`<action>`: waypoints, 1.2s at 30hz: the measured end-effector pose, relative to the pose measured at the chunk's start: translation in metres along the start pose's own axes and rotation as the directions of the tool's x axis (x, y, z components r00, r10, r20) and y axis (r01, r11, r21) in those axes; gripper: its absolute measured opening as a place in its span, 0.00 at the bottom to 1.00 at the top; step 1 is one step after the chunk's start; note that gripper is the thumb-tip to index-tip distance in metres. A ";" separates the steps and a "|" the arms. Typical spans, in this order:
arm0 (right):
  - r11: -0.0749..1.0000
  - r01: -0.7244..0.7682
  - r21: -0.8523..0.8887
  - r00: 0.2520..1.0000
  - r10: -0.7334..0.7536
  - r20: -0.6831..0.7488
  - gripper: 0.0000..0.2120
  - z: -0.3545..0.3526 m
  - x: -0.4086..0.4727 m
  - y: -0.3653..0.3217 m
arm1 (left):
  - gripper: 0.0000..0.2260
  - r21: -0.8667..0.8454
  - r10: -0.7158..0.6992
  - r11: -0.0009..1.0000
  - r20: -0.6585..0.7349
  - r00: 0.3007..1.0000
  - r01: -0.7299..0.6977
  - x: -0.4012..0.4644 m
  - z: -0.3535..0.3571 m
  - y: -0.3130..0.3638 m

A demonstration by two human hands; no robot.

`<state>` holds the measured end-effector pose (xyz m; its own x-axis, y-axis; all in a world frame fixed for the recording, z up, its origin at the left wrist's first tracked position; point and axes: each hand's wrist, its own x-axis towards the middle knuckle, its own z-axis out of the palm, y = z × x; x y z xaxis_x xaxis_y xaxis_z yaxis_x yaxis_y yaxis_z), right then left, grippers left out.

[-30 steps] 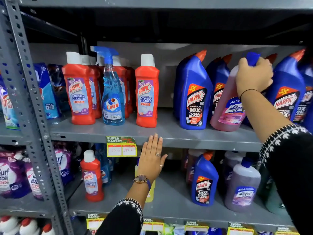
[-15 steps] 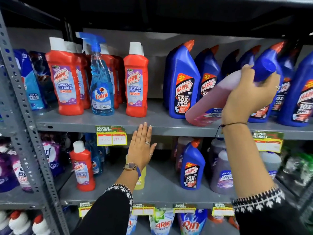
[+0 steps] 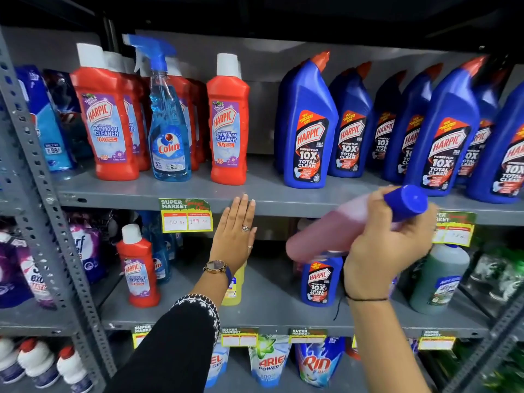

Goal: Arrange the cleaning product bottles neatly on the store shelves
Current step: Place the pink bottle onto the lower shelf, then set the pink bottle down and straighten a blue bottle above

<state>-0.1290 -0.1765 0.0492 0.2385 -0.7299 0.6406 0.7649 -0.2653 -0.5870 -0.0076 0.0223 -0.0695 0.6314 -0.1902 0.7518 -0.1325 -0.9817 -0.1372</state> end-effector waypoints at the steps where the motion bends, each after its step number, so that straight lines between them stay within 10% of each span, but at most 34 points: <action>1: 1.000 -0.031 -0.005 0.999 0.031 -0.027 0.08 0.001 -0.008 0.007 | 0.28 0.025 0.004 1.000 -0.042 0.999 -0.003 0.001 0.004 0.000; 24: 0.678 -0.140 -0.721 0.870 0.432 0.237 0.14 0.061 -0.118 0.193 | 0.33 0.080 0.059 0.996 -0.202 0.978 -0.044 0.000 0.022 -0.003; 36: 0.644 0.021 -0.765 0.831 0.414 0.371 0.13 0.066 -0.147 0.222 | 0.36 0.096 0.102 0.992 -0.303 0.947 -0.077 0.002 0.030 -0.004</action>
<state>0.0455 -0.0868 -0.1426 0.7373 -0.4824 0.4731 0.0400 -0.6678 -0.7433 0.0171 0.0250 -0.0873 0.3528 -0.2767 0.8939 -0.1068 -0.9609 -0.2553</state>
